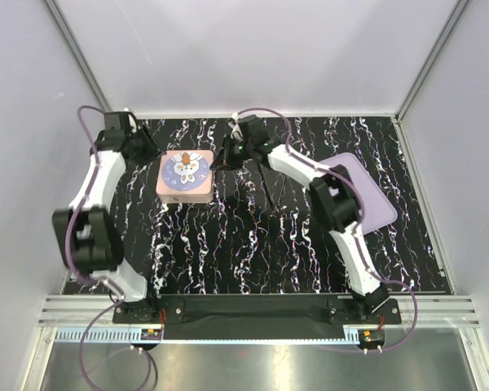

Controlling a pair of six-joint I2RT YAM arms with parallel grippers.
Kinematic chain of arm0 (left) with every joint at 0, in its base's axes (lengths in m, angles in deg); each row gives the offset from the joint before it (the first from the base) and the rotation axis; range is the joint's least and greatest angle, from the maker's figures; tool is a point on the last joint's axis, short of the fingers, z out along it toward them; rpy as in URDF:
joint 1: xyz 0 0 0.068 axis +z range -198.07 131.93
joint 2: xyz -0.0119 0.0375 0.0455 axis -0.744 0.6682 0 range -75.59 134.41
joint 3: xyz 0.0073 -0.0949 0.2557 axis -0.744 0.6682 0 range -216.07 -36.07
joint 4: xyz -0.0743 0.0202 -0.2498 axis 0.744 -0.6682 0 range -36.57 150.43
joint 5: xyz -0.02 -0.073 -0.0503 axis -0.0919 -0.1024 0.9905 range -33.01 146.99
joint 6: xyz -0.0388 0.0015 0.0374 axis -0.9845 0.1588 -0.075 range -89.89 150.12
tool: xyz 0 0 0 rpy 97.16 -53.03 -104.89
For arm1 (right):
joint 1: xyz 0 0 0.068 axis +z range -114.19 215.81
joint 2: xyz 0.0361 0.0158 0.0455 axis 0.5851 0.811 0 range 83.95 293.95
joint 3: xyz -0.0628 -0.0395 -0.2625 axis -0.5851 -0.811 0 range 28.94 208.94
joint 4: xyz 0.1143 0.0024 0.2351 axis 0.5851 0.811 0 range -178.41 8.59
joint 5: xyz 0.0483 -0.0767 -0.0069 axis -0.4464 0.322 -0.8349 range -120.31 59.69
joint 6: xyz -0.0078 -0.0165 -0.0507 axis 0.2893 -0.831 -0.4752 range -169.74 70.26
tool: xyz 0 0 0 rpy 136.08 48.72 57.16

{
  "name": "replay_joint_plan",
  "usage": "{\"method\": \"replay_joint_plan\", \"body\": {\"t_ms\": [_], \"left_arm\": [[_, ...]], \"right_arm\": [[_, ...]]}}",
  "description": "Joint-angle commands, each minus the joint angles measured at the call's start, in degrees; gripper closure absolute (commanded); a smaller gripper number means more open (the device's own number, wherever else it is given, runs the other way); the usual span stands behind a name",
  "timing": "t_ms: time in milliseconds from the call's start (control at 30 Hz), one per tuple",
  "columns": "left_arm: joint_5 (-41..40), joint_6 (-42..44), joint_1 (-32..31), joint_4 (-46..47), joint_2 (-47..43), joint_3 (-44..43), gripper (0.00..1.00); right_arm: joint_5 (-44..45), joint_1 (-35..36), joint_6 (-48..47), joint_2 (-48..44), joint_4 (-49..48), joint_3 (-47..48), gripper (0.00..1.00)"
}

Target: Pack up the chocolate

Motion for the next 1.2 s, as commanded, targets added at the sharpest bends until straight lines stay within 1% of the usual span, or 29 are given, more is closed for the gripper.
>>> {"method": "replay_joint_plan", "body": {"t_ms": [0, 33, 67, 100, 133, 167, 200, 233, 267, 300, 333, 367, 400, 467, 500, 567, 600, 633, 667, 767, 867, 967, 1067, 1167], "left_arm": [[-0.7, 2.1, -1.7, 0.6, -14.6, 5.6, 0.54], [0.2, 2.2, -2.6, 2.6, -17.1, 7.6, 0.52], [2.3, 2.6, -3.1, 3.9, -22.3, 9.5, 0.49], [3.5, 3.0, -3.4, 4.9, -24.6, 12.7, 0.45], [5.0, 3.0, -4.1, 5.9, -26.8, 14.1, 0.43], [8.2, 3.4, -4.5, 6.2, -30.7, 15.3, 0.41], [9.1, 3.8, -5.0, 6.2, -32.6, 16.8, 0.39], [9.7, 4.3, -5.6, 5.2, -34.5, 17.3, 0.34], [10.6, 5.5, -6.8, 4.7, -37.8, 17.7, 0.31], [11.3, 6.2, -7.3, 4.3, -39.4, 18.6, 0.25], [12.1, 6.9, -8.0, 3.6, -41.0, 19.0, 0.11], [13.9, 8.0, -8.2, 3.4, -43.6, 19.7, 0.02], [14.9, 8.5, -8.3, 3.0, -44.7, 21.0, 0.01], [17.7, 8.1, -8.9, 2.7, -48.0, 22.6, 0.01], [19.1, 7.6, -9.4, 2.9, -49.1, 23.9, 0.01], [21.8, 7.2, -11.5, 3.0, -52.0, 25.2, 0.01], [21.7, 7.1, -12.5, 2.8, -53.0, 26.3, 0.01], [21.7, 7.1, -14.5, 2.8, -54.9, 26.8, 0.01], [21.1, 6.8, -15.4, 2.8, -55.7, 27.4, 0.01], [21.2, 5.0, -18.7, 2.8, -58.6, 28.6, 0.01], [20.1, 3.8, -21.9, 3.0, -60.4, 29.1, 0.01], [18.3, 3.0, -24.8, 2.8, -61.3, 29.2, 0.01], [15.4, 2.2, -27.5, 2.9, -61.6, 29.3, 0.01], [13.0, 1.3, -30.0, 3.9, -61.5, 29.5, 0.01]], "right_arm": [[5.2, 1.0, -6.6, -17.3, 4.3, -5.8, 0.81], [6.6, 1.1, -7.3, -19.8, 6.0, -9.1, 0.78], [7.2, 1.7, -8.7, -22.3, 8.2, -10.8, 0.74], [8.5, 2.1, -9.6, -27.7, 8.9, -12.9, 0.67], [9.7, 2.5, -10.4, -30.8, 9.4, -17.5, 0.57], [11.1, 3.4, -11.7, -33.7, 10.3, -19.9, 0.45], [12.4, 3.5, -12.1, -39.5, 10.6, -22.2, 0.30], [13.9, 3.6, -12.1, -42.4, 10.6, -27.0, 0.01], [14.7, 3.5, -12.2, -44.9, 11.3, -29.2, 0.00], [15.8, 3.6, -12.2, -49.9, 11.6, -33.0, 0.00], [16.3, 3.5, -12.5, -52.3, 12.0, -34.6, 0.00], [16.5, 3.5, -13.0, -54.5, 12.2, -36.2, 0.00], [16.9, 3.5, -13.7, -59.0, 12.4, -39.4, 0.00], [18.4, 3.6, -14.2, -63.3, 14.1, -42.2, 0.00], [21.6, 3.6, -13.8, -67.7, 15.2, -44.6, 0.00], [24.8, 3.5, -12.1, -72.0, 19.2, -46.5, 0.00], [28.8, 3.7, -11.2, -76.3, 20.6, -48.2, 0.00], [30.5, 3.6, -9.8, -78.5, 22.1, -49.1, 0.00], [33.2, 3.6, -9.2, -82.8, 24.5, -49.8, 0.00], [42.7, 3.6, -7.4, -90.3, 29.2, -52.8, 0.00], [47.9, 3.5, -6.2, -95.3, 32.6, -54.2, 0.00], [51.6, 3.6, -7.0, -97.3, 34.6, -54.6, 0.00], [53.8, 3.6, -7.3, -97.3, 35.9, -53.7, 0.00], [54.0, 3.5, -8.2, -97.0, 34.7, -54.3, 0.00]]}}
